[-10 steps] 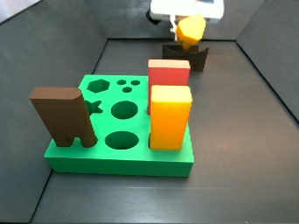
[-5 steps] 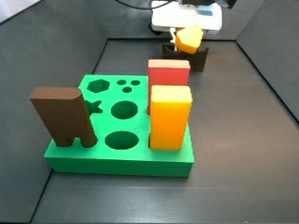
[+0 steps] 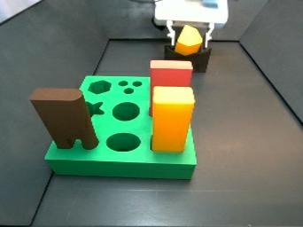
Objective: Pick up the 3 prong object. Move up. Place the 3 prong object on the fixture. Regrasp the 3 prong object. Move to above the board. Insert the 3 prong object.
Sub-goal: Regrasp the 3 prong object.
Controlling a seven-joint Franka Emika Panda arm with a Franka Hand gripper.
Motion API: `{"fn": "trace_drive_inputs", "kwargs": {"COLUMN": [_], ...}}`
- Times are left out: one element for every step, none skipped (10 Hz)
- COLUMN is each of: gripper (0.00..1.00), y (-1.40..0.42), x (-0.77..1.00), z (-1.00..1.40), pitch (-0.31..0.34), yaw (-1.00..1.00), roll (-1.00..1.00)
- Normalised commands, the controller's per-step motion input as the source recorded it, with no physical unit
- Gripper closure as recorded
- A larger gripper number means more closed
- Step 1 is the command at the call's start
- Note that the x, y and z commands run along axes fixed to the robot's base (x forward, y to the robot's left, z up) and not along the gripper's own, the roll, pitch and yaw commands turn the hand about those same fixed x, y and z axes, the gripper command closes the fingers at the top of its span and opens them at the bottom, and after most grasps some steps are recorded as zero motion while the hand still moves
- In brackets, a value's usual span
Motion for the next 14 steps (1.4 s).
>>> {"fn": "trace_drive_inputs", "kwargs": {"gripper": [0.0,0.0,0.0,0.0,0.0,0.0,0.0,0.0,0.0,0.0,0.0,0.0,0.0,0.0], "y": [0.0,0.0,0.0,0.01,0.01,0.0,-0.84,-0.83,-0.67,-0.52,-0.35,-0.12,-0.04,-0.03], "x": [-0.03,-0.04,-0.04,-0.04,-0.03,-0.03,-0.11,-0.1,-0.1,-0.11,-0.09,-0.04,-0.02,-0.01], "z": [1.0,1.0,0.92,0.74,0.49,0.3,1.0,0.88,0.71,0.51,0.3,0.06,0.03,0.04], "pitch": [-0.012,0.017,0.032,0.049,0.07,0.079,0.06,0.059,0.047,0.039,0.035,0.033,0.035,0.036], "yaw": [0.03,0.04,0.03,0.03,0.02,0.01,0.02,0.01,0.01,0.01,0.01,0.01,0.01,0.01], "roll": [0.06,0.06,0.05,0.05,0.04,0.05,1.0,1.0,1.0,1.0,1.0,1.0,1.0,1.0]}}
